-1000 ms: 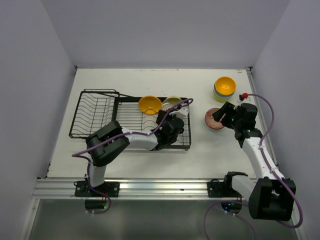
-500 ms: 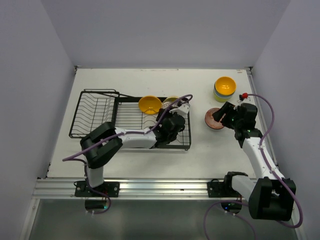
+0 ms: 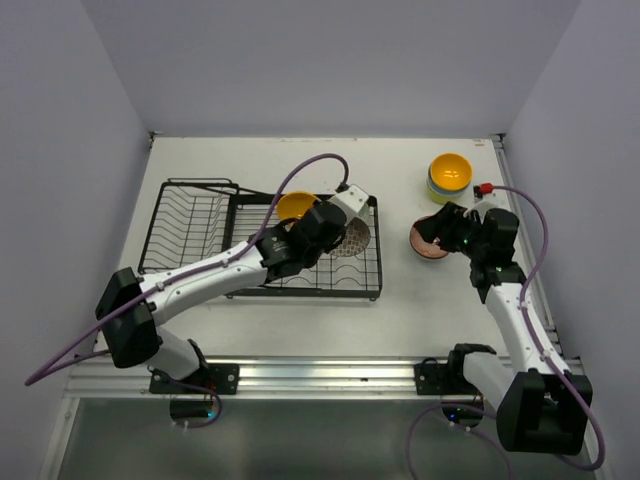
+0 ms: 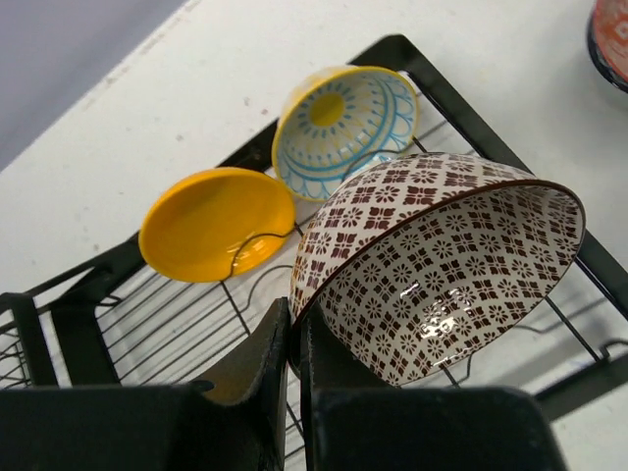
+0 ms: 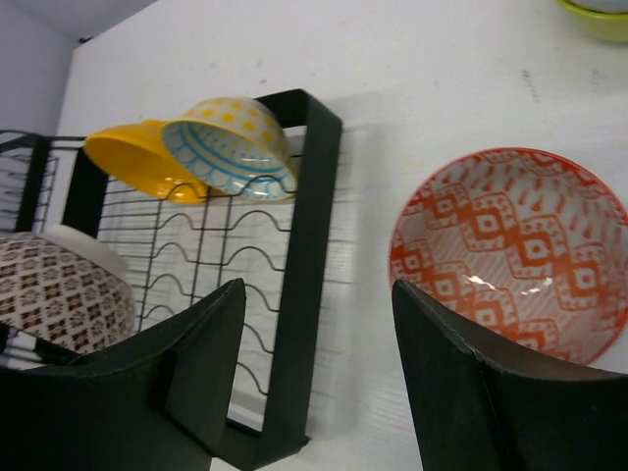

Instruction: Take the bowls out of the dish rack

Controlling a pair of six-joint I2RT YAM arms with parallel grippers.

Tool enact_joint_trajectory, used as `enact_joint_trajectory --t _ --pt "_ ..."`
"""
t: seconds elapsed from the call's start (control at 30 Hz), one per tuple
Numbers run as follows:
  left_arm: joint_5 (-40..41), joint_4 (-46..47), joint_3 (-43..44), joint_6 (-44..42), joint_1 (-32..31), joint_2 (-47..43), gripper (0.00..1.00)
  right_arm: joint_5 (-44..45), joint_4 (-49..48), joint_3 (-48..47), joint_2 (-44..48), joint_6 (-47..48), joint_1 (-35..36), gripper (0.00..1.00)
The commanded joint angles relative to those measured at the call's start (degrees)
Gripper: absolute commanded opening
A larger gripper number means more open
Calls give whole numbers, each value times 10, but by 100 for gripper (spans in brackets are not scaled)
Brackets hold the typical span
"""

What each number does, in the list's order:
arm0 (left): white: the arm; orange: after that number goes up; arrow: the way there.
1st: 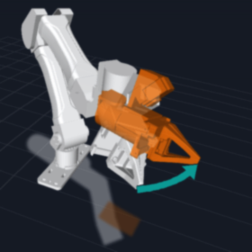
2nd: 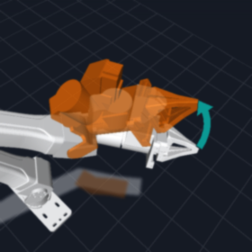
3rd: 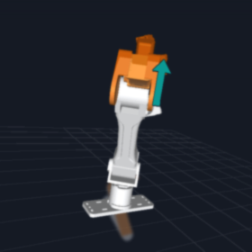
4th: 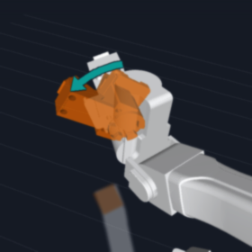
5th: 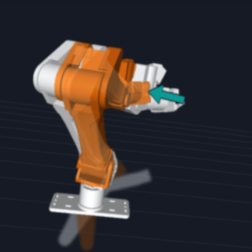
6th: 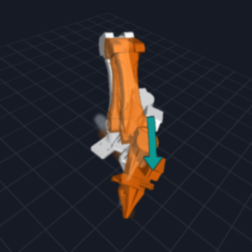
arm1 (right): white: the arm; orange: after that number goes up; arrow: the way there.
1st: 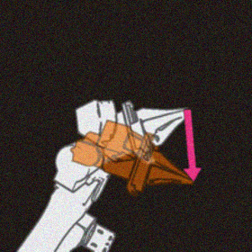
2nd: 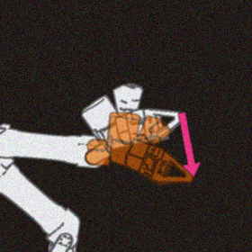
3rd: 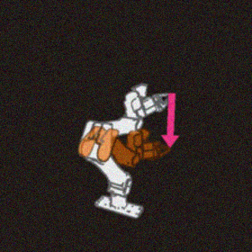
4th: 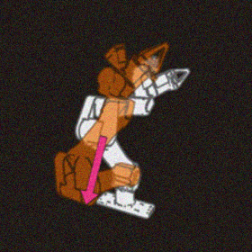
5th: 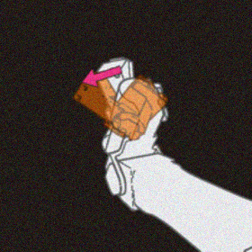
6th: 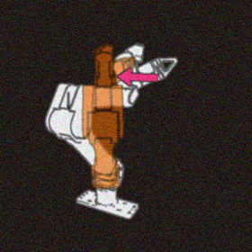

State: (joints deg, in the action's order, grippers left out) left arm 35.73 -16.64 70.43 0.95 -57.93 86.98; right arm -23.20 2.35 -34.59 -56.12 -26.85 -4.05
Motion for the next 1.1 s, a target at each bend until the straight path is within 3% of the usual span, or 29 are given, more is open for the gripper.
enact_joint_trajectory --t 0.0,0.07,0.17,0.43,0.7,0.87,0.93,1.07 --pt "-157 -84 29 41 63 -44 0 -99 -83 6 21 -11 23 65" --pt "-236 -102 28 47 100 -55 0 -96 -81 -5 38 -2 58 65" --pt "-283 -122 33 35 135 -59 0 -83 -46 -38 44 15 131 67" --pt "-293 -74 -23 44 142 -84 0 -6 -10 -76 42 29 269 65" --pt "-277 -55 -71 35 142 -120 0 154 13 -101 -35 67 405 61" --pt "-313 -48 -81 40 142 -133 0 280 22 -125 -94 73 456 57" --pt "-320 -39 -86 41 142 -146 0 342 5 -116 -102 60 462 48" --pt "-340 -31 -93 48 142 -163 0 344 -21 -111 -131 51 463 45"
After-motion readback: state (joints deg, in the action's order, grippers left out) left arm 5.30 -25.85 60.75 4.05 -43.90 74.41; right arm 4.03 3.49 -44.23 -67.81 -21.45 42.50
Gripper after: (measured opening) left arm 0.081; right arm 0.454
